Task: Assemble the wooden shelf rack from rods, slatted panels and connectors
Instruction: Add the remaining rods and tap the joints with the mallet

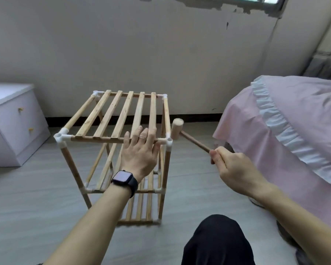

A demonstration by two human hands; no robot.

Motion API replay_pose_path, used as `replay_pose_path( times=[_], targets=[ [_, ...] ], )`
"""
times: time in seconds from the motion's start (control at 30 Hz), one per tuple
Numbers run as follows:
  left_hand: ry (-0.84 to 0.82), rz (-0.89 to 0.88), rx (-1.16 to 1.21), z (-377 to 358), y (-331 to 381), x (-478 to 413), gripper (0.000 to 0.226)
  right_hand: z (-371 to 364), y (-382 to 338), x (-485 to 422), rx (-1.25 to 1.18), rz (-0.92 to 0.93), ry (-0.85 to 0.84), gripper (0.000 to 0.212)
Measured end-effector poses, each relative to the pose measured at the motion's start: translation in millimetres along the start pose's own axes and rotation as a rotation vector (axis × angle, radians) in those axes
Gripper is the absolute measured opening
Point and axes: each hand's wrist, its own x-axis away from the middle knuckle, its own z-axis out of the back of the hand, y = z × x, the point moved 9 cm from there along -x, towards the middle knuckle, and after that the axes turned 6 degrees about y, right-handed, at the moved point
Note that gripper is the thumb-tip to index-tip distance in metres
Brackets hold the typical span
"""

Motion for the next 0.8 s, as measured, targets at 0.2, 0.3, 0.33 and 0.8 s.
replay_pose_path(
  times=[0.2, 0.3, 0.33, 0.8],
  targets=[
    [0.057, -0.026, 0.006, -1.2, -1.0, -2.4, 0.051, 29.8, -14.1, -23.7, -0.070, 0.052, 0.124, 0.035],
    [0.054, -0.028, 0.005, -1.9, -2.7, -2.8, 0.050, 36.9, -23.5, -20.6, -0.245, 0.088, 0.308, 0.033],
    [0.051, -0.026, 0.008, -1.8, -2.7, -2.9, 0.051, 20.2, -24.0, -21.5, -0.138, 0.081, 0.204, 0.032],
    [0.142, 0.107, 0.087, 16.3, -13.7, -8.3, 0.033, -12.6, -7.1, -23.2, -0.073, 0.015, 0.064, 0.037]
  ],
)
